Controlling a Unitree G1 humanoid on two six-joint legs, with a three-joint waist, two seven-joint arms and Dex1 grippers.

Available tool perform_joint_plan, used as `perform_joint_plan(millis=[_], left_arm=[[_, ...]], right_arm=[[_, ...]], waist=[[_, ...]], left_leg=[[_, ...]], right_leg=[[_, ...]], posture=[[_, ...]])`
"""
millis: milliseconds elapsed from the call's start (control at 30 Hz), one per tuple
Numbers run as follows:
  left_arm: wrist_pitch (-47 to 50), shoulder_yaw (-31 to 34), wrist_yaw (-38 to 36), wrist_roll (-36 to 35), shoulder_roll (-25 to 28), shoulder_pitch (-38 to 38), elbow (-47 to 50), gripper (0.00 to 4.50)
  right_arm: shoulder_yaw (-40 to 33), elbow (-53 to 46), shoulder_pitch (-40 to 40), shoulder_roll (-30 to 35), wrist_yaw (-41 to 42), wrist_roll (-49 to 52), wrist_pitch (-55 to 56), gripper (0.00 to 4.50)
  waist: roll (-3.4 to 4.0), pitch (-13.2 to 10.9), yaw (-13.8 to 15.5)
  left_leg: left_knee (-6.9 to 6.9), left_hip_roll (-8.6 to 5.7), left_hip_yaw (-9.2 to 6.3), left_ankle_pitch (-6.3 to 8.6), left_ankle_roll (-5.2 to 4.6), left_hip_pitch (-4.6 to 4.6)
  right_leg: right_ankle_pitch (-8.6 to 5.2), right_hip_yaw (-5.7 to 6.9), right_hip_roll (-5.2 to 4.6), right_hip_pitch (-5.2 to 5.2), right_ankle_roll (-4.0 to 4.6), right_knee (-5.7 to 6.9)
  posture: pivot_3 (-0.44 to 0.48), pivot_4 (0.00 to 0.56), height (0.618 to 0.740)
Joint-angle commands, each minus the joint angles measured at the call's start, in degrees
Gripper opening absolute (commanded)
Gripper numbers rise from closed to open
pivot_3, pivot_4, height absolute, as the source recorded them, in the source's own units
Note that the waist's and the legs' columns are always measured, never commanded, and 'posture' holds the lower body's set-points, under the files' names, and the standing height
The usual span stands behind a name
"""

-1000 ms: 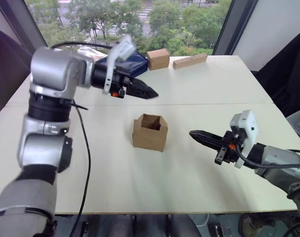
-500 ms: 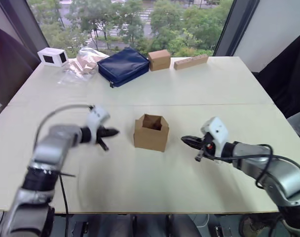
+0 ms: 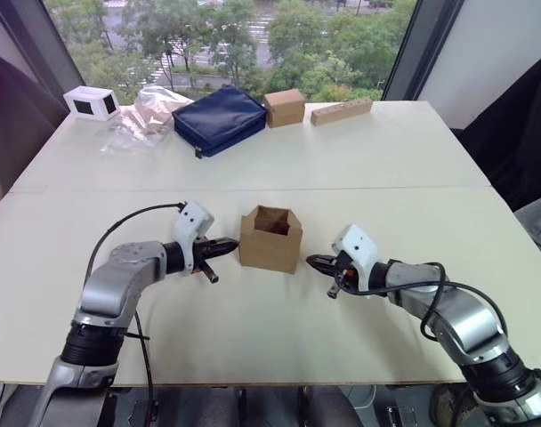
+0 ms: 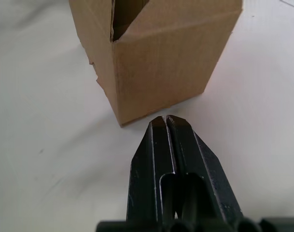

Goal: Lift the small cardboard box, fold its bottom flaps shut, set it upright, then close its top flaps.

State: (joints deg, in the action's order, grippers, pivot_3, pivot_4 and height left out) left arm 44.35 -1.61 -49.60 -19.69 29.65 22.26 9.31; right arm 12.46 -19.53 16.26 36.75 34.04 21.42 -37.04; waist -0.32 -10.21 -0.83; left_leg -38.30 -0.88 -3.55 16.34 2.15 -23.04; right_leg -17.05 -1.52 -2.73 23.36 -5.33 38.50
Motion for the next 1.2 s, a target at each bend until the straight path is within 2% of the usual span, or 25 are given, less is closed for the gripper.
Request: perform_joint_plan(millis=[33, 300, 633, 833, 867, 933, 967, 1067, 1200], left_arm=[[0.3, -1.9, -2.3, -2.0, 2.4, -2.0, 4.8, 0.07], [2.0, -2.8, -1.6, -4.0, 3.2, -3.9, 7.8, 0.07], [2.5, -3.7, 1.3, -3.6, 2.2, -2.4, 5.4, 0.07], [2.5, -2.4, 1.4, -4.1, 3.5, -3.0, 5.1, 0.07], [0.6, -2.1, 1.6, -2.1, 5.5, -3.9, 5.1, 0.07], [-10.8, 0.3, 4.7, 3.3, 6.9, -6.5, 5.0, 0.07], [-14.2, 1.7, 5.3, 3.8, 6.9, -6.6, 3.8, 0.07], [-7.9, 2.9, -2.3, -3.7, 8.2, -0.9, -1.3, 0.07], [-3.7, 4.5, -4.0, -8.8, 6.8, 5.6, -3.8, 0.07]], right_arm=[[-1.1, -0.8, 0.8, -1.6, 1.2, -0.2, 1.4, 0.00], [-2.0, -3.0, -1.0, -1.1, 3.6, 0.0, -0.1, 0.00], [-2.3, -1.1, 0.3, -2.5, 3.7, -1.4, -0.2, 0.00], [-3.8, -1.8, -0.7, -1.6, 4.4, -1.5, -0.5, 0.00], [-5.1, -2.4, -1.1, -0.6, 5.1, -0.8, -0.8, 0.00], [-7.4, -3.8, -1.7, 1.2, 7.1, 1.2, -2.1, 0.00], [-8.1, -4.6, -2.1, 2.1, 8.4, 2.2, -2.4, 0.00], [-10.3, -4.2, -1.5, 4.3, 10.9, 3.5, -2.0, 0.00], [-12.7, 1.1, 3.1, 3.5, 11.0, 3.3, 0.0, 0.00]], waist=[[0.00, 0.0, 0.0], [0.00, 0.0, 0.1], [0.00, 0.0, 0.1], [0.00, 0.0, 0.1], [0.00, 0.0, 0.1], [0.01, 0.0, 0.0], [0.01, 0.0, 0.0], [0.01, 0.0, 0.4], [0.00, 0.0, 0.2]], left_leg=[[0.00, 0.00, 0.00, 0.00, 0.00, 0.01], [0.01, -0.02, 0.00, 0.00, 0.00, 0.02], [0.02, 0.00, 0.00, 0.00, 0.00, 0.05], [0.03, -0.01, 0.00, 0.00, 0.00, 0.05], [0.03, -0.01, 0.00, 0.00, 0.00, 0.05], [0.04, 0.00, 0.00, 0.00, 0.00, 0.04], [0.06, 0.00, 0.01, 0.00, 0.00, 0.06], [0.07, 0.02, 0.01, 0.00, 0.00, 0.08], [0.04, -0.06, -0.01, 0.00, -0.01, 0.12]], right_leg=[[0.00, 0.00, 0.00, 0.00, 0.00, 0.00], [0.00, 0.00, -0.02, -0.03, 0.00, -0.01], [0.00, 0.00, 0.01, -0.03, 0.00, -0.01], [0.00, 0.00, -0.01, -0.03, 0.00, -0.01], [0.00, 0.00, 0.00, -0.03, 0.00, -0.01], [0.00, 0.00, 0.00, -0.03, 0.00, -0.02], [0.00, -0.03, -0.01, -0.02, 0.00, -0.03], [0.00, 0.00, -0.05, -0.06, 0.01, -0.06], [0.00, 0.08, -0.07, -0.21, 0.01, -0.08]], posture=[[0.000, 0.150, 0.740], [0.000, 0.150, 0.740], [0.000, 0.150, 0.740], [0.000, 0.150, 0.740], [0.000, 0.150, 0.740], [0.000, 0.150, 0.740], [0.000, 0.150, 0.740], [0.000, 0.150, 0.740], [0.000, 0.150, 0.740]])
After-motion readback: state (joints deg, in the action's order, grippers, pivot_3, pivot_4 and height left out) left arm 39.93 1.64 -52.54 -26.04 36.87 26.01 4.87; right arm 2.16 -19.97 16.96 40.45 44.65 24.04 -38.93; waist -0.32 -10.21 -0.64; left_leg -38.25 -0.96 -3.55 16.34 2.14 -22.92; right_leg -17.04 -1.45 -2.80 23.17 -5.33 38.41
